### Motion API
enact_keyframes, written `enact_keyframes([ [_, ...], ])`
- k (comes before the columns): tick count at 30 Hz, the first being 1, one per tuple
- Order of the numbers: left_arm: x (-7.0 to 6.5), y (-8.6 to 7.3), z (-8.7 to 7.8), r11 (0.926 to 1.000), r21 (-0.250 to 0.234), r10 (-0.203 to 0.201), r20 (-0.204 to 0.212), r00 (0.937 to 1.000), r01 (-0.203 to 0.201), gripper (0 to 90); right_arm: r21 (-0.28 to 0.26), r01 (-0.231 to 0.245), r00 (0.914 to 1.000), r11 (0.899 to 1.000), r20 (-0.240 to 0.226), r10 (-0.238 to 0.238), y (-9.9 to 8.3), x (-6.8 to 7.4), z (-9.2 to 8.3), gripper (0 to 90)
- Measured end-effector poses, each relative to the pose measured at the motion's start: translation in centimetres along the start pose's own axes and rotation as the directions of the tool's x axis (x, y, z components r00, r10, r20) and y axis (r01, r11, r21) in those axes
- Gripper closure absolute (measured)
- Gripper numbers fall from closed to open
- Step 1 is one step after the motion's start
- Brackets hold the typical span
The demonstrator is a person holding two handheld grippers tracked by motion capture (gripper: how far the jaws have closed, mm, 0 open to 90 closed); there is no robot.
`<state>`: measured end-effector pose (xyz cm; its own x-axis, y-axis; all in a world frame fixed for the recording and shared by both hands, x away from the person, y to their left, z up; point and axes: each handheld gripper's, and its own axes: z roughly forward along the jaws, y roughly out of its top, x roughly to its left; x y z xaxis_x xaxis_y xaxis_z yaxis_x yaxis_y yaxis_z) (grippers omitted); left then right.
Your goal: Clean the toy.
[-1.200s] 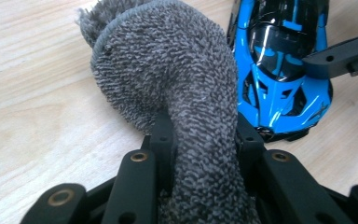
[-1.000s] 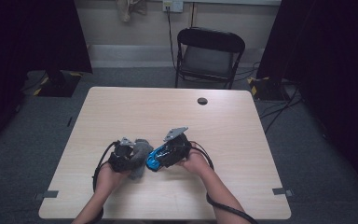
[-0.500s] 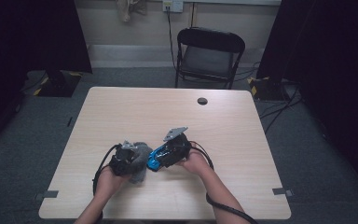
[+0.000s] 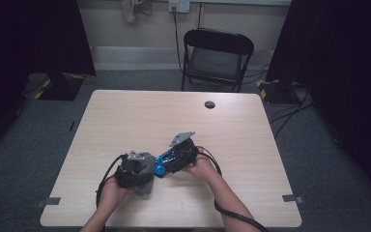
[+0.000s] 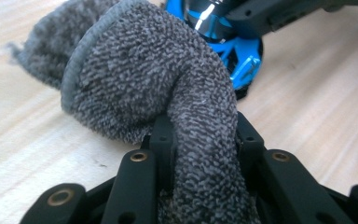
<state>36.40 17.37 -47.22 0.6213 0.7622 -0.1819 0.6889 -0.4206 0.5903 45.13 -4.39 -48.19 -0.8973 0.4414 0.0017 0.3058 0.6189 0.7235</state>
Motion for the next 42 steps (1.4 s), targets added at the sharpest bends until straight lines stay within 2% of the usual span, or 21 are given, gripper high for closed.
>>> enact_keyframes([
  [17,-2.0,-0.4,0.2,0.999,0.012,0.042,0.055,0.9976,-0.043,67.8,-0.003,0.003,1.0,1.0,-0.001,-0.003,0.0,-0.1,0.0,5.3],
  [20,-2.5,-0.3,0.3,0.998,0.013,0.061,0.068,0.9958,-0.062,67.9,-0.003,0.003,1.0,1.0,-0.001,-0.003,0.0,-0.1,0.0,5.3],
  [26,-3.2,0.0,0.8,0.998,0.01,0.061,0.099,0.9932,-0.063,67.9,-0.002,0.002,1.0,1.0,0.0,-0.002,0.0,-0.1,0.0,5.3],
  [32,-3.9,0.3,1.0,0.9967,0.003,0.08,0.115,0.9901,-0.081,67.9,-0.004,0.001,1.0,1.0,0.0,-0.001,-0.1,-0.1,0.0,5.3],
  [37,-4.1,0.5,1.0,0.9966,-0.004,0.083,0.131,0.9879,-0.083,67.8,-0.002,0.0,1.0,1.0,0.001,0.0,0.0,-0.1,0.0,5.3],
  [42,-3.6,0.8,0.1,0.9976,-0.02,0.069,0.131,0.989,-0.067,67.6,-0.009,-0.001,1.0,1.0,0.0,0.001,-0.1,-0.1,0.0,5.3],
])
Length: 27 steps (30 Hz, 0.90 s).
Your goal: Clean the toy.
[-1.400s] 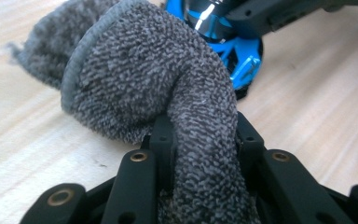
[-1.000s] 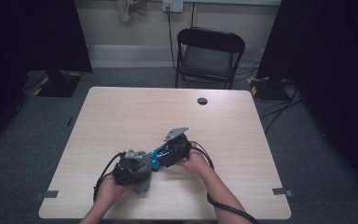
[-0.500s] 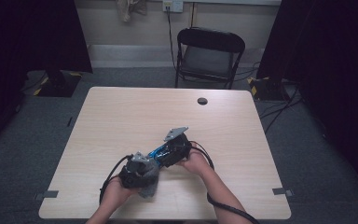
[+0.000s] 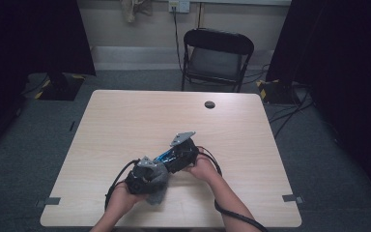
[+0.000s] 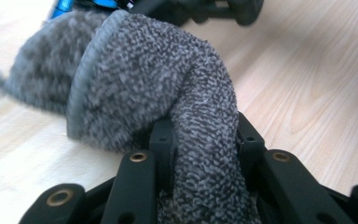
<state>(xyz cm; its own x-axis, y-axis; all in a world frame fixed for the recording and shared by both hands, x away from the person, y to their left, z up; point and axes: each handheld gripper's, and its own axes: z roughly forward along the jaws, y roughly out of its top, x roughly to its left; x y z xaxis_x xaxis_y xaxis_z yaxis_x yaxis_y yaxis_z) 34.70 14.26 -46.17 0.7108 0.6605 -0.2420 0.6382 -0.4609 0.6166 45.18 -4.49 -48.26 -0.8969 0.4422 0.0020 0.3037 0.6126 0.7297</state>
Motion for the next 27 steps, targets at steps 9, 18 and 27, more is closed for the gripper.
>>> enact_keyframes([
  [9,2.5,0.0,-2.9,0.9933,-0.094,-0.075,-0.073,0.9945,0.068,67.2,-0.007,0.001,1.0,1.0,-0.002,-0.001,-0.1,0.0,0.0,5.3],
  [18,5.1,-0.1,-3.6,0.9831,-0.145,-0.135,-0.159,0.978,0.112,66.6,-0.009,0.001,1.0,1.0,-0.001,-0.001,-0.1,0.0,0.0,5.3],
  [27,6.7,-0.5,-2.1,0.9792,-0.119,-0.187,-0.215,0.9585,0.164,66.0,-0.012,0.0,1.0,1.0,0.001,0.0,-0.2,0.1,0.0,5.3],
])
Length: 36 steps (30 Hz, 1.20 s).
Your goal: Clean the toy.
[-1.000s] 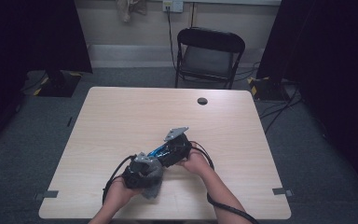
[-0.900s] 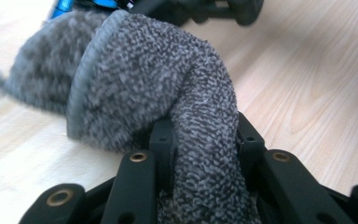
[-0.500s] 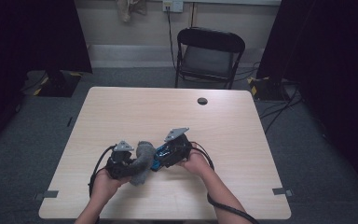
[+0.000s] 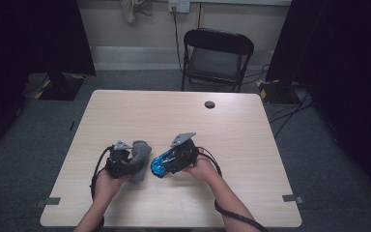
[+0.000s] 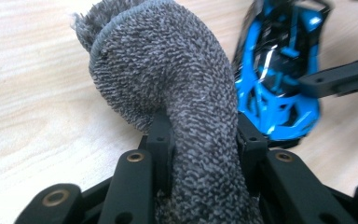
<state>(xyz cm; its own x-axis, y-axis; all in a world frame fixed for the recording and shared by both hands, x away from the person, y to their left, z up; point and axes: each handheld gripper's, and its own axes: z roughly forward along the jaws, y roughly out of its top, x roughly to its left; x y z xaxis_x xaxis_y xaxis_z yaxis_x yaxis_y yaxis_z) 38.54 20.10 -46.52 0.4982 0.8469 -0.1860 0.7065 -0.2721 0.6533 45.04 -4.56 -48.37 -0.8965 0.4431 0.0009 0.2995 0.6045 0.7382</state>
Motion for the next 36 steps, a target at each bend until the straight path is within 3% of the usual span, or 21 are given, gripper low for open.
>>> enact_keyframes([
  [7,-1.0,-0.1,1.3,0.9972,0.059,0.044,0.034,0.9985,-0.046,66.0,0.001,-0.002,1.0,1.0,0.003,0.002,0.0,0.1,0.0,5.3],
  [17,-1.4,-0.4,1.3,0.9971,0.07,0.027,0.062,0.9977,-0.031,66.2,0.014,0.0,1.0,1.0,0.004,0.0,0.2,0.1,0.0,5.3],
  [34,-2.8,-1.4,0.6,0.9938,0.096,0.045,0.106,0.9934,-0.056,66.6,0.013,0.0,1.0,1.0,0.003,-0.001,0.2,0.0,0.0,5.3],
  [36,-3.0,-1.6,0.6,0.9934,0.099,0.044,0.128,0.9908,-0.057,66.6,0.012,-0.001,1.0,1.0,0.001,0.001,0.1,0.0,0.0,5.3],
])
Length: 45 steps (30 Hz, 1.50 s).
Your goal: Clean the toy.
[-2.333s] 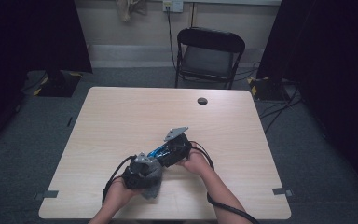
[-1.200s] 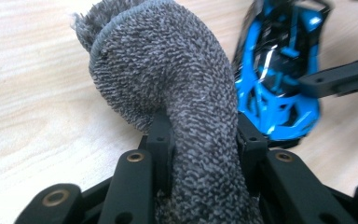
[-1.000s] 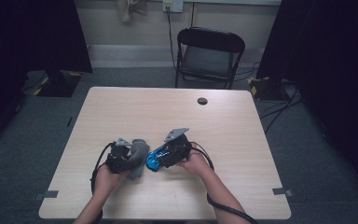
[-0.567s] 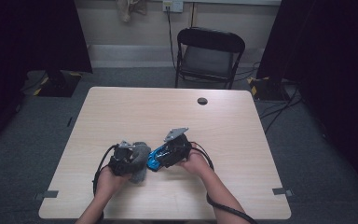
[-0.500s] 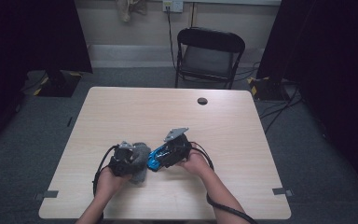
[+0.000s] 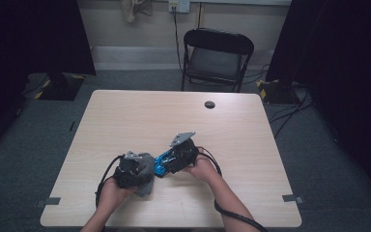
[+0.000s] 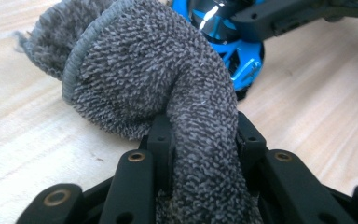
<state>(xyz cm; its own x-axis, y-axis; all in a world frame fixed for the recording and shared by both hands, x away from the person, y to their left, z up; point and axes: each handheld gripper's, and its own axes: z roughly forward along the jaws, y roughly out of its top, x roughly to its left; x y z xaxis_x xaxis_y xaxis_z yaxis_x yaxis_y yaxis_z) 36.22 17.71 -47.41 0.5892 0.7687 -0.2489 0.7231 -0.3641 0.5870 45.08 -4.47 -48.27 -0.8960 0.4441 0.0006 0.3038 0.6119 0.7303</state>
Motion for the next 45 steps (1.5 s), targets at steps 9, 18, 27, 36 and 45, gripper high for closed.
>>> enact_keyframes([
  [9,-1.3,-0.4,0.1,0.9997,0.014,0.02,0.027,0.9994,-0.02,66.6,0.001,0.002,1.0,1.0,-0.002,-0.002,0.0,0.0,0.0,5.3],
  [18,-2.4,-0.4,0.4,0.9986,0.019,0.048,0.057,0.9972,-0.049,66.5,-0.004,0.005,1.0,1.0,-0.004,-0.005,-0.1,-0.1,0.0,5.3],
  [27,-3.3,0.0,0.5,0.9963,0.03,0.078,0.079,0.9938,-0.081,66.5,-0.014,0.001,1.0,1.0,-0.002,-0.001,-0.2,-0.1,0.0,5.3],
  [36,-2.5,1.1,-2.2,0.9949,-0.018,0.1,0.049,0.9938,-0.099,65.9,-0.02,-0.001,1.0,1.0,-0.004,0.001,-0.2,-0.1,0.0,5.3],
  [45,1.5,2.4,-3.8,0.9956,-0.064,0.065,-0.053,0.9965,-0.068,63.9,-0.021,0.003,1.0,1.0,-0.005,-0.003,-0.2,-0.1,0.0,5.3],
])
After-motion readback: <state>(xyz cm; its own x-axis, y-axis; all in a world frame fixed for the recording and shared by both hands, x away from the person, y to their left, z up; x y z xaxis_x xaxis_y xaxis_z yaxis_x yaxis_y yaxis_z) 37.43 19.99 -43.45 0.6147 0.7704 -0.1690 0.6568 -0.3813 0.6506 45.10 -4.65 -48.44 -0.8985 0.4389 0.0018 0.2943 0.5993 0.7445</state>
